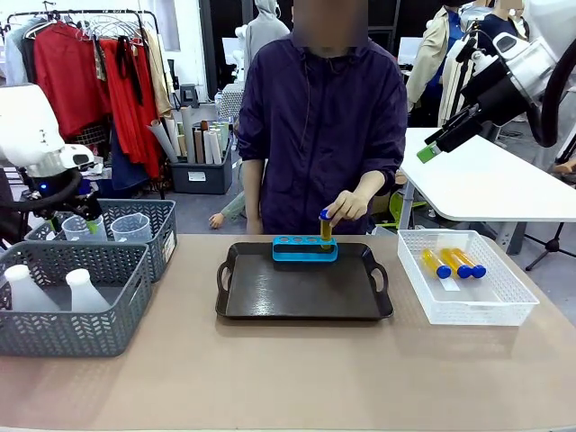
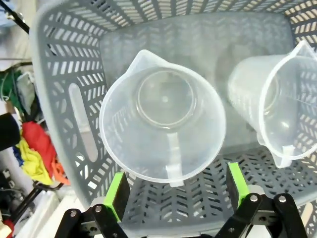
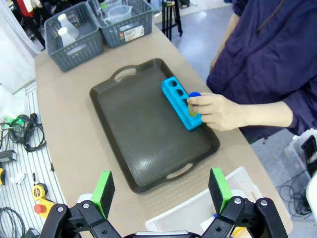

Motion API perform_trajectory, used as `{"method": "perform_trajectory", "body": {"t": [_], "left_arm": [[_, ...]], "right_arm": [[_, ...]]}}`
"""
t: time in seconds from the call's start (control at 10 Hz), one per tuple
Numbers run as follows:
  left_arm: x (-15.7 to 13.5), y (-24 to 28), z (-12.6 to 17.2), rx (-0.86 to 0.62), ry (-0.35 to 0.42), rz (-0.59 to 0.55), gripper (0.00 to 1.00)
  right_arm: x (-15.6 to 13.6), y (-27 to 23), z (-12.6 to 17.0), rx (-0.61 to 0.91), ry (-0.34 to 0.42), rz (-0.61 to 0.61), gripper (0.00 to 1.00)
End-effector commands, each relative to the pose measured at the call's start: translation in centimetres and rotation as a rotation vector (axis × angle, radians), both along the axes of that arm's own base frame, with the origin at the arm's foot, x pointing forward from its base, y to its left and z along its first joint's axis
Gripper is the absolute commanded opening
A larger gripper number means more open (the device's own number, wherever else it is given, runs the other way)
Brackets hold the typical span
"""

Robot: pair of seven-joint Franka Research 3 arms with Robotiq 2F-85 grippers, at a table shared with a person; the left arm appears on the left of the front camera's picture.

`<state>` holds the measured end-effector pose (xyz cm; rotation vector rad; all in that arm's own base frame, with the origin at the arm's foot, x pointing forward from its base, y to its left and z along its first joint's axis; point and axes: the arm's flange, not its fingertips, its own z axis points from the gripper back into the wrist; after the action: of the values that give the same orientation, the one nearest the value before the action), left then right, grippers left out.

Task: Prepare the laboratory tools.
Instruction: Pick up one Large Measuring Cup and place it on the Handle tray.

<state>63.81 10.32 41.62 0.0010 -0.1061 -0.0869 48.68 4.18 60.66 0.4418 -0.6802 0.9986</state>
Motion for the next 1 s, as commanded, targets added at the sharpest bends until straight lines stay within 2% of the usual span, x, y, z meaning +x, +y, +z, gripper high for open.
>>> {"method": "perform_trajectory", "body": {"t": [0.0,0.5,0.9], "left_arm": [[-0.1,0.8,-0.5,-0.021,-0.005,0.043,1.00],[1.1,0.9,-3.0,0.008,-0.005,-0.002,1.00],[0.7,0.7,-2.4,0.015,-0.019,-0.010,0.21]], "right_arm": [[0.1,0.0,0.2,-0.003,-0.005,0.009,1.00],[0.1,0.0,0.2,-0.003,-0.005,0.009,1.00],[0.1,0.0,0.2,-0.003,-0.005,0.009,1.00]]}}
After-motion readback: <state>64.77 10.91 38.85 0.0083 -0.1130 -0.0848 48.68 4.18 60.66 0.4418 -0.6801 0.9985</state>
